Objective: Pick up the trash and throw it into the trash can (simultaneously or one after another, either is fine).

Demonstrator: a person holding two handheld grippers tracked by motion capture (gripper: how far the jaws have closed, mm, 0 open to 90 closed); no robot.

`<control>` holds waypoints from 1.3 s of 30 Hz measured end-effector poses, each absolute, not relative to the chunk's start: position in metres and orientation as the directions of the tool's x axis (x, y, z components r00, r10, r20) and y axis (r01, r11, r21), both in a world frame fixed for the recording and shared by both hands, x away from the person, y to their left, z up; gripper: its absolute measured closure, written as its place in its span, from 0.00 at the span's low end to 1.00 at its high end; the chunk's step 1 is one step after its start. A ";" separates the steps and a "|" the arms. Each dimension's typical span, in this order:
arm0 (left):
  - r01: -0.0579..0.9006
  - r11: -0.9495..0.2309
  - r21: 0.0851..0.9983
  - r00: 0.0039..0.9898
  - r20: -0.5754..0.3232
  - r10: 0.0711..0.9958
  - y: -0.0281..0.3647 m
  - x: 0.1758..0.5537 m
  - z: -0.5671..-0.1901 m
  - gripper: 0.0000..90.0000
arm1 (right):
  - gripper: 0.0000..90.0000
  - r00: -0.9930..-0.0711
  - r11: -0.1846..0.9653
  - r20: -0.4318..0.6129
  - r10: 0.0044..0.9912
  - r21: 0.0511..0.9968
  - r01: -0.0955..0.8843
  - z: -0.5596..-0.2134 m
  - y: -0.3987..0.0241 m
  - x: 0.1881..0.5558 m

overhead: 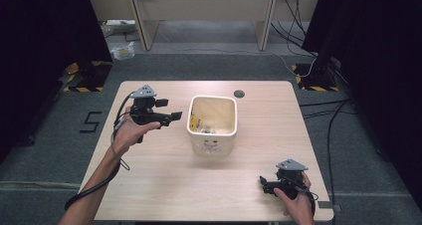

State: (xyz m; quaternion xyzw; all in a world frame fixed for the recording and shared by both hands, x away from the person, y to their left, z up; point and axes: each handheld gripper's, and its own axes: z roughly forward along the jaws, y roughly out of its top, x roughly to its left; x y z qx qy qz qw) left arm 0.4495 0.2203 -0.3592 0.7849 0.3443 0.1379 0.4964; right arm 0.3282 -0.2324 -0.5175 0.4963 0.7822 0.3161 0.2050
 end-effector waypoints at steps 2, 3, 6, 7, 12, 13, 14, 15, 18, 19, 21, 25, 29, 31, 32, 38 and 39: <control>0.405 -0.268 0.874 0.723 -0.126 0.680 0.222 0.448 -0.361 0.21 | 0.00 -0.423 0.307 -0.007 0.906 0.699 0.646 -0.518 -0.232 0.328; 0.404 -0.267 0.875 0.721 -0.126 0.681 0.224 0.448 -0.363 0.21 | 0.00 -0.424 0.309 -0.008 0.906 0.699 0.646 -0.518 -0.232 0.328; 0.404 -0.264 0.876 0.717 -0.124 0.686 0.226 0.446 -0.366 0.21 | 0.00 -0.423 0.307 -0.007 0.906 0.699 0.646 -0.518 -0.232 0.328; 0.405 -0.266 0.875 0.717 -0.123 0.687 0.227 0.446 -0.367 0.21 | 0.00 -0.423 0.307 -0.007 0.906 0.699 0.646 -0.518 -0.232 0.328; 0.409 -0.264 0.873 0.714 -0.126 0.689 0.230 0.444 -0.375 0.21 | 0.00 -0.423 0.308 -0.007 0.906 0.697 0.647 -0.517 -0.232 0.328; 0.409 -0.262 0.874 0.712 -0.126 0.690 0.230 0.443 -0.376 0.21 | 0.00 -0.422 0.306 -0.006 0.906 0.697 0.648 -0.517 -0.232 0.328; 0.411 -0.263 0.873 0.712 -0.127 0.691 0.230 0.442 -0.378 0.21 | 0.00 -0.423 0.308 -0.008 0.906 0.697 0.647 -0.517 -0.232 0.328; 0.412 -0.265 0.872 0.712 -0.127 0.691 0.231 0.442 -0.379 0.21 | 0.00 -0.423 0.308 -0.008 0.906 0.698 0.646 -0.518 -0.232 0.328; 0.408 -0.265 0.873 0.712 -0.123 0.692 0.231 0.440 -0.383 0.21 | 0.00 -0.423 0.308 -0.007 0.906 0.698 0.647 -0.517 -0.232 0.328; 0.407 -0.266 0.874 0.711 -0.121 0.692 0.232 0.439 -0.384 0.21 | 0.00 -0.423 0.307 -0.007 0.906 0.698 0.647 -0.517 -0.232 0.328; 0.408 -0.264 0.874 0.709 -0.121 0.694 0.233 0.438 -0.387 0.21 | 0.00 -0.422 0.306 -0.006 0.906 0.698 0.647 -0.517 -0.232 0.328; 0.412 -0.263 0.873 0.704 -0.121 0.699 0.234 0.437 -0.392 0.21 | 0.00 -0.423 0.307 -0.007 0.906 0.698 0.647 -0.517 -0.232 0.328; 0.413 -0.253 0.875 0.700 -0.127 0.703 0.237 0.435 -0.397 0.21 | 0.00 -0.424 0.308 -0.007 0.906 0.697 0.647 -0.517 -0.232 0.328; 0.417 -0.249 0.874 0.696 -0.131 0.706 0.239 0.435 -0.400 0.21 | 0.00 -0.422 0.306 -0.006 0.906 0.698 0.647 -0.518 -0.232 0.328; 0.421 -0.248 0.873 0.694 -0.134 0.707 0.240 0.435 -0.402 0.21 | 0.00 -0.423 0.307 -0.007 0.906 0.698 0.647 -0.517 -0.232 0.328; 0.432 -0.232 0.872 0.686 -0.151 0.712 0.246 0.432 -0.413 0.21 | 0.00 -0.422 0.306 -0.006 0.906 0.698 0.647 -0.517 -0.232 0.328; 0.433 -0.232 0.871 0.686 -0.152 0.712 0.246 0.432 -0.414 0.21 | 0.00 -0.423 0.307 -0.007 0.906 0.698 0.647 -0.517 -0.232 0.328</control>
